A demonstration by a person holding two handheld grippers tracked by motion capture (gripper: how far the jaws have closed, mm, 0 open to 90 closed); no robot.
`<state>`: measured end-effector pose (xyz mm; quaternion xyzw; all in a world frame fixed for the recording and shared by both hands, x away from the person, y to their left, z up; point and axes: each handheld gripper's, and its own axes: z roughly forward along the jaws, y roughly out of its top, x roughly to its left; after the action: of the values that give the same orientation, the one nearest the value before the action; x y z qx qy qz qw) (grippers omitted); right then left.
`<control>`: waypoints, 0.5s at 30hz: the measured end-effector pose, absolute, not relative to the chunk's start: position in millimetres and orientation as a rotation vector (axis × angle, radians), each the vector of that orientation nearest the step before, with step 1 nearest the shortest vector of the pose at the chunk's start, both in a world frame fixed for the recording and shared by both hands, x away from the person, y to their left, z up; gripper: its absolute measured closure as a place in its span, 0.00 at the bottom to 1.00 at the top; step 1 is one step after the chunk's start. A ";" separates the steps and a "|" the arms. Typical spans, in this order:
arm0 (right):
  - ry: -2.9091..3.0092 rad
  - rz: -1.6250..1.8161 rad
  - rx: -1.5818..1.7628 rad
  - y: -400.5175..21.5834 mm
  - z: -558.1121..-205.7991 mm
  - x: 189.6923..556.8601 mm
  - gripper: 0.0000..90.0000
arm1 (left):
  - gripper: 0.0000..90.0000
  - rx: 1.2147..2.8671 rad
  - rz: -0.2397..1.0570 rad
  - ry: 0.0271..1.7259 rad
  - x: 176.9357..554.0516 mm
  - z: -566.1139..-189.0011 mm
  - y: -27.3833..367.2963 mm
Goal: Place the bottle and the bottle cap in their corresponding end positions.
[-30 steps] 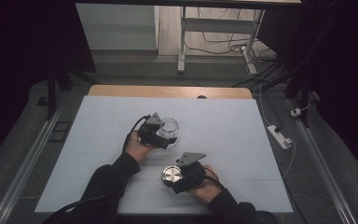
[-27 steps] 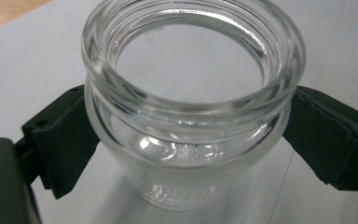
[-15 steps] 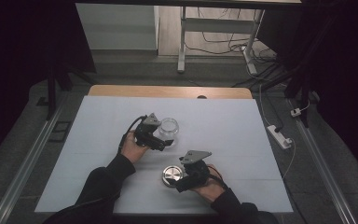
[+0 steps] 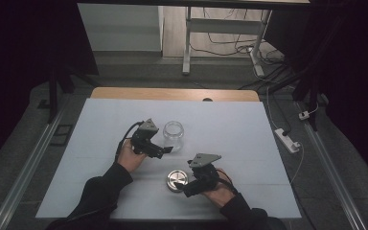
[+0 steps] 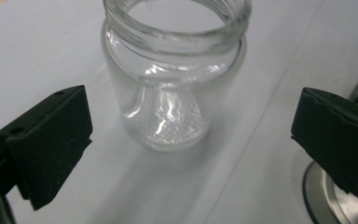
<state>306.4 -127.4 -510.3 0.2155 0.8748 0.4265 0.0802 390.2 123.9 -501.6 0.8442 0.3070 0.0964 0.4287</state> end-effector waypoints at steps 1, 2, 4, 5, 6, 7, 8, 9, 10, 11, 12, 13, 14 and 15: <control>2.618 1.277 0.646 -127.8 -510.0 306.5 0.06 | 0.00 2.109 0.240 0.768 388.0 -501.6 124.7; 2.622 1.278 0.649 -128.2 -509.6 306.6 0.06 | 0.00 2.108 0.239 0.767 385.9 -501.5 125.7; 2.620 1.281 0.652 -129.4 -508.6 306.3 0.06 | 0.00 2.107 0.222 0.765 381.7 -501.6 127.3; 2.619 1.283 0.653 -130.0 -508.0 306.3 0.05 | 0.00 2.106 0.219 0.762 379.6 -501.5 128.0; 2.617 1.288 0.658 -130.7 -507.3 306.0 0.05 | 0.00 2.108 0.219 0.760 377.6 -501.4 128.4; 2.616 1.292 0.662 -131.4 -506.5 305.9 0.04 | 0.00 2.110 0.219 0.761 375.5 -501.1 128.8; 2.617 1.294 0.664 -132.1 -505.9 306.0 0.04 | 0.00 2.107 0.218 0.757 373.2 -500.7 129.2; 2.615 1.295 0.664 -132.9 -505.4 306.0 0.03 | 0.00 2.105 0.216 0.754 371.2 -500.2 129.6; 2.614 1.296 0.665 -133.7 -504.9 305.9 0.03 | 0.00 2.104 0.214 0.752 369.2 -499.9 129.9; 2.612 1.298 0.669 -134.3 -504.5 305.8 0.03 | 0.00 2.103 0.214 0.749 367.1 -499.6 130.2; 2.610 1.299 0.675 -134.9 -504.1 305.8 0.03 | 0.00 2.102 0.212 0.748 364.9 -499.2 130.5; 2.608 1.299 0.679 -135.5 -503.7 305.8 0.02 | 0.00 2.104 0.212 0.744 362.9 -498.8 131.0; 2.605 1.303 0.680 -136.1 -503.4 305.8 0.02 | 0.00 2.102 0.211 0.742 360.0 -498.4 131.5; 2.603 1.308 0.681 -136.8 -502.8 305.9 0.02 | 0.00 2.106 0.211 0.738 358.5 -498.0 132.1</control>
<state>305.9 -136.8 -502.8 0.2271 0.8677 0.4358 0.0748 358.5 132.1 -498.0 0.8459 0.2966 0.0849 0.4350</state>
